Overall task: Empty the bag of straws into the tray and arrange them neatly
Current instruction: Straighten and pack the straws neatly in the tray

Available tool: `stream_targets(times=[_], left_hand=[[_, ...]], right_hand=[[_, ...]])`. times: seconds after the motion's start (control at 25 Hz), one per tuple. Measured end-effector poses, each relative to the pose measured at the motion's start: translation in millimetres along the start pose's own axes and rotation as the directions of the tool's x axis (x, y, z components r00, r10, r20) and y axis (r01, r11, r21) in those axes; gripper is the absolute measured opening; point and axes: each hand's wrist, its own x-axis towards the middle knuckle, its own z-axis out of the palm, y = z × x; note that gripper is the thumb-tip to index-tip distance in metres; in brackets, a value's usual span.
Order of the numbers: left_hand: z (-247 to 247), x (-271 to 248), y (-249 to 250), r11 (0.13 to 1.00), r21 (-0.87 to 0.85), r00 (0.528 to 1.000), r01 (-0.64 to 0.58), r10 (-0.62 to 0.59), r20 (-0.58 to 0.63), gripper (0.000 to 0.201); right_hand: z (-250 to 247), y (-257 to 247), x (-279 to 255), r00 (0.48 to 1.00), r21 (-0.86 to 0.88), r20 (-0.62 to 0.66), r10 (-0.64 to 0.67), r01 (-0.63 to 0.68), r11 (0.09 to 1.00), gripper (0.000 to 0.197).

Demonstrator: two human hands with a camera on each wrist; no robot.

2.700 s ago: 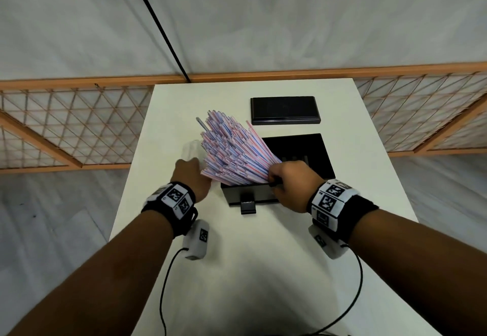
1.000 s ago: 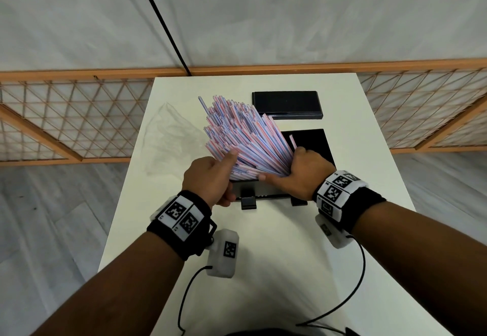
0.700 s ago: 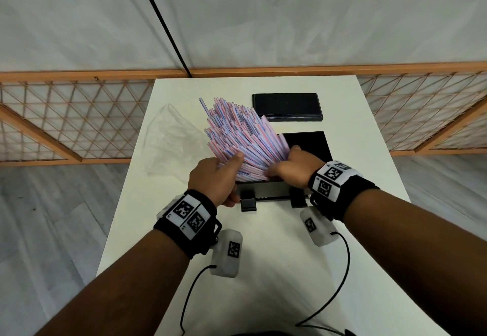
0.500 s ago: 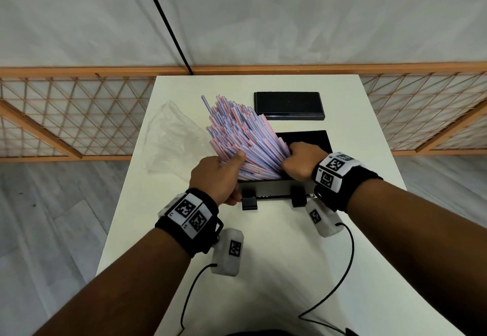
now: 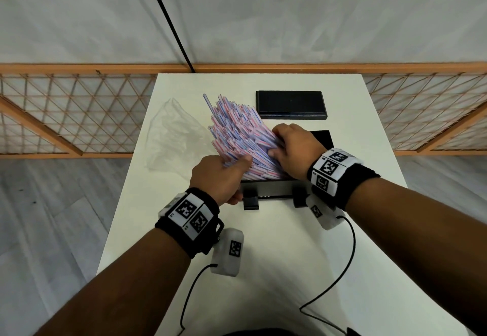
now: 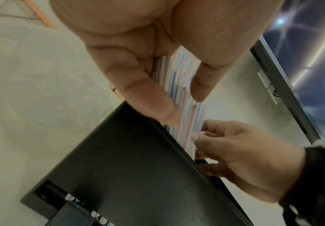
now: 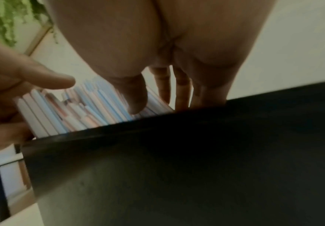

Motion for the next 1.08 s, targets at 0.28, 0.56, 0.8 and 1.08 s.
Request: stream_targets(times=[0.28, 0.56, 0.8, 1.08], left_hand=[[-3, 3, 1, 0.994, -0.079, 0.996, 0.071, -0.074, -0.041, 0.055], [4, 1, 10, 0.997, -0.056, 0.999, 0.045, -0.044, 0.01, 0.046], [15, 2, 17, 0.987, -0.125, 0.994, 0.105, -0.104, 0.017, 0.052], [21, -3, 12, 0.991, -0.111, 0.998, -0.069, 0.069, -0.007, 0.048]], right_hand=[[22, 22, -30, 0.987, 0.013, 0.098, 0.125, -0.127, 0.992, 0.059], [23, 16, -24, 0.997, 0.032, 0.083, 0.01, -0.013, 0.999, 0.045], [34, 13, -25, 0.959, -0.05, 0.276, 0.064, -0.053, 0.997, 0.112], [27, 9, -27, 0.983, -0.007, 0.025, -0.179, 0.179, 0.984, 0.075]])
